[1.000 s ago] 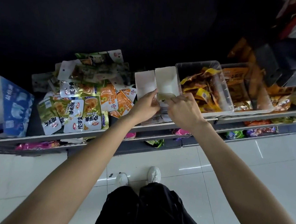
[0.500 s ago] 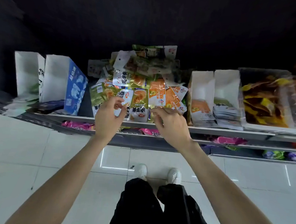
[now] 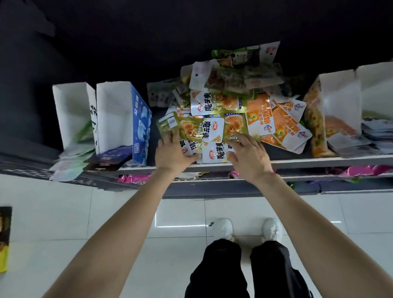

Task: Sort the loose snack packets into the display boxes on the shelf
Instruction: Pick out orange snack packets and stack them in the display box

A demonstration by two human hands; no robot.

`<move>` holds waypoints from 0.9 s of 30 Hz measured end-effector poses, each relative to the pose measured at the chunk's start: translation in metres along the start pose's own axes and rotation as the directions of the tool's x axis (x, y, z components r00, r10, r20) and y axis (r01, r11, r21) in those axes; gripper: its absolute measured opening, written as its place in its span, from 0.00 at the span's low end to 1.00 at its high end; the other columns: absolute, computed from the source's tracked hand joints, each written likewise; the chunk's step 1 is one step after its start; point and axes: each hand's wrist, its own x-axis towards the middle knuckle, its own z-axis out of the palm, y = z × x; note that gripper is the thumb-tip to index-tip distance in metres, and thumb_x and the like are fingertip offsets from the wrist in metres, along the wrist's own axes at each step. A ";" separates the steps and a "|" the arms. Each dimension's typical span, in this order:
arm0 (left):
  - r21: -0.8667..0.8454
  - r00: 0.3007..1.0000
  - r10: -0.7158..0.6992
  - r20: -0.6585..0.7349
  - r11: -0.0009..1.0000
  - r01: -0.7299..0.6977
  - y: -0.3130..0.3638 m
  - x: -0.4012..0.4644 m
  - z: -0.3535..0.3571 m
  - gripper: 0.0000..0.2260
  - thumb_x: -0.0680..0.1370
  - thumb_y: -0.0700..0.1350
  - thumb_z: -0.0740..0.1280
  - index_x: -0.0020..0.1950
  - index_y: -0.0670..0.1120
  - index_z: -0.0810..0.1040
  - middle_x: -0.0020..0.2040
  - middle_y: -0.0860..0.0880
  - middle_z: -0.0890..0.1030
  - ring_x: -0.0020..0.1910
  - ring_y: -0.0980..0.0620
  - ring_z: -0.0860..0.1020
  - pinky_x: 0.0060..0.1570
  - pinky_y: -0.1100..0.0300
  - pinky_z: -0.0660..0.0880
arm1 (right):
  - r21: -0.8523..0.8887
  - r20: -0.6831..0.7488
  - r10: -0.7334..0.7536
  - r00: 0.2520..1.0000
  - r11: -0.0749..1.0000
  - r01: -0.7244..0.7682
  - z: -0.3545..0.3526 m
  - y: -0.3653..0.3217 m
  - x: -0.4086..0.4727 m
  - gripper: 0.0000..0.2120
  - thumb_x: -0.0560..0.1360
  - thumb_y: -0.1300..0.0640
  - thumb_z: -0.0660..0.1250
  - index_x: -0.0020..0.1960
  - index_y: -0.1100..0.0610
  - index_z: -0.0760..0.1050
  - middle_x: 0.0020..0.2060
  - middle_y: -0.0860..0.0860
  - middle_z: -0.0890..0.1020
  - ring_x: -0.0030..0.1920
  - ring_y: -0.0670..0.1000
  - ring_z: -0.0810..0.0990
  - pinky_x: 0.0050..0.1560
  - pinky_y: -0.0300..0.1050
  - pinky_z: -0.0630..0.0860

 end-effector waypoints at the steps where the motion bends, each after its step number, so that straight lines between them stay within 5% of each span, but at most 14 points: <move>1: 0.027 1.000 -0.004 0.019 1.000 0.003 0.001 0.002 0.001 0.47 0.67 0.68 0.67 0.76 0.45 0.52 0.73 0.41 0.59 0.69 0.38 0.61 0.65 0.48 0.65 | 0.007 -0.004 0.007 1.000 1.000 -0.007 0.001 -0.001 0.000 0.19 0.80 0.52 0.58 0.70 0.50 0.67 0.73 0.50 0.63 0.73 0.54 0.59 0.73 0.52 0.53; 5: 0.003 1.000 0.026 0.003 1.000 -0.026 0.003 0.006 -0.002 0.40 0.69 0.61 0.71 0.73 0.44 0.57 0.71 0.41 0.63 0.66 0.39 0.67 0.61 0.48 0.70 | 0.037 -0.024 0.024 0.999 0.999 -0.023 0.003 -0.002 0.000 0.19 0.79 0.54 0.59 0.70 0.51 0.68 0.72 0.50 0.64 0.73 0.54 0.60 0.74 0.54 0.54; 8: 0.063 0.989 0.133 -0.062 0.990 -0.129 0.001 -0.001 -0.008 0.25 0.75 0.53 0.67 0.65 0.40 0.66 0.63 0.42 0.72 0.54 0.42 0.78 0.50 0.51 0.76 | 0.041 -0.020 0.031 0.999 0.999 -0.030 0.003 -0.004 0.000 0.19 0.79 0.54 0.59 0.69 0.51 0.69 0.72 0.50 0.65 0.73 0.54 0.60 0.73 0.54 0.55; 12: 0.081 0.970 0.191 -0.149 0.980 -0.180 -0.007 -0.018 -0.026 0.10 0.79 0.49 0.62 0.54 0.43 0.73 0.47 0.46 0.80 0.39 0.48 0.81 0.39 0.54 0.80 | 0.010 0.010 0.038 0.999 0.999 -0.039 -0.008 -0.007 -0.001 0.19 0.79 0.52 0.58 0.69 0.50 0.68 0.72 0.50 0.64 0.73 0.54 0.59 0.73 0.53 0.55; 18: -0.139 0.857 0.152 -0.493 0.958 -0.250 -0.014 -0.052 -0.103 0.09 0.81 0.45 0.60 0.51 0.40 0.71 0.35 0.44 0.79 0.28 0.48 0.76 0.27 0.57 0.71 | 0.350 -0.355 -0.064 0.933 0.916 0.197 -0.053 -0.047 -0.010 0.19 0.74 0.57 0.67 0.65 0.57 0.73 0.64 0.55 0.75 0.63 0.60 0.72 0.62 0.57 0.70; 21: -0.279 0.881 0.250 -0.402 0.883 -0.378 -0.009 -0.066 -0.138 0.08 0.81 0.47 0.60 0.52 0.42 0.71 0.39 0.48 0.82 0.34 0.49 0.79 0.34 0.54 0.75 | 0.380 -0.444 -0.127 0.887 0.870 0.315 -0.082 -0.069 -0.020 0.22 0.74 0.52 0.66 0.66 0.58 0.71 0.63 0.54 0.75 0.63 0.56 0.71 0.63 0.48 0.67; 24: -0.528 0.918 0.344 -0.198 0.752 -0.395 0.008 -0.075 -0.156 0.04 0.79 0.46 0.63 0.50 0.46 0.74 0.40 0.55 0.82 0.38 0.63 0.80 0.38 0.66 0.76 | 0.369 -0.447 -0.156 0.881 0.865 0.340 -0.103 -0.076 -0.035 0.24 0.75 0.47 0.64 0.67 0.56 0.70 0.62 0.52 0.75 0.64 0.50 0.68 0.66 0.39 0.60; 27: -0.658 0.907 0.393 -0.151 0.645 -0.389 0.034 -0.081 -0.157 0.01 0.77 0.45 0.66 0.47 0.49 0.77 0.35 0.54 0.82 0.34 0.63 0.78 0.38 0.67 0.73 | 0.581 -0.200 -0.036 0.979 0.800 0.148 -0.116 -0.071 -0.058 0.18 0.74 0.47 0.68 0.62 0.52 0.74 0.54 0.48 0.80 0.56 0.45 0.75 0.56 0.41 0.71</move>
